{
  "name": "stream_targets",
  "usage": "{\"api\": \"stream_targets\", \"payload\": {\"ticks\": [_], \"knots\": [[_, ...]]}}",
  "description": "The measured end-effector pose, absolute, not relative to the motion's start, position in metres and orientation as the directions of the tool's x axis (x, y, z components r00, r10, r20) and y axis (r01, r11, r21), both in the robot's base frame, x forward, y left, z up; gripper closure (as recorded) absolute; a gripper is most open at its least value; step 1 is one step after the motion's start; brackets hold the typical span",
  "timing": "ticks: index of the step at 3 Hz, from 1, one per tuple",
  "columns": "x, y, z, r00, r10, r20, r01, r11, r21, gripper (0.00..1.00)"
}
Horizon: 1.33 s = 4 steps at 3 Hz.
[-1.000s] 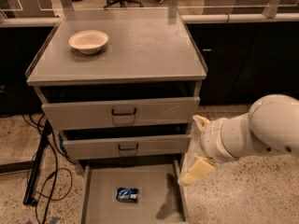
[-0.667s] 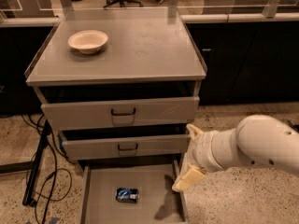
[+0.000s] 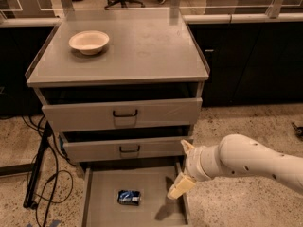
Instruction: Pick pepsi can from bottom drawer and place on counter
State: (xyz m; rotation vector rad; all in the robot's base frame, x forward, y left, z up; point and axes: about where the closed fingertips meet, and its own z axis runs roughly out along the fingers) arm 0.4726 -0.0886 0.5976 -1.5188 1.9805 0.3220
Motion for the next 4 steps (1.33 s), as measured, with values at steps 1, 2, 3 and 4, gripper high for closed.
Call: {"api": "stream_targets", "payload": {"ticks": [1,2,3,4], "knots": [[0.473,-0.089,0.598,-0.151,-0.785,-0.6,-0.935,0.311,-0.171,0.0],[0.472,-0.077,0.559,-0.165,-0.785,-0.597,-0.942,0.305,-0.14,0.0],[0.473,-0.063,0.5,-0.19,-0.783,-0.593,-0.948,0.304,-0.098,0.0],[0.474,-0.048,0.444,-0.202,-0.776,-0.597,-0.95,0.303,-0.073,0.0]]}}
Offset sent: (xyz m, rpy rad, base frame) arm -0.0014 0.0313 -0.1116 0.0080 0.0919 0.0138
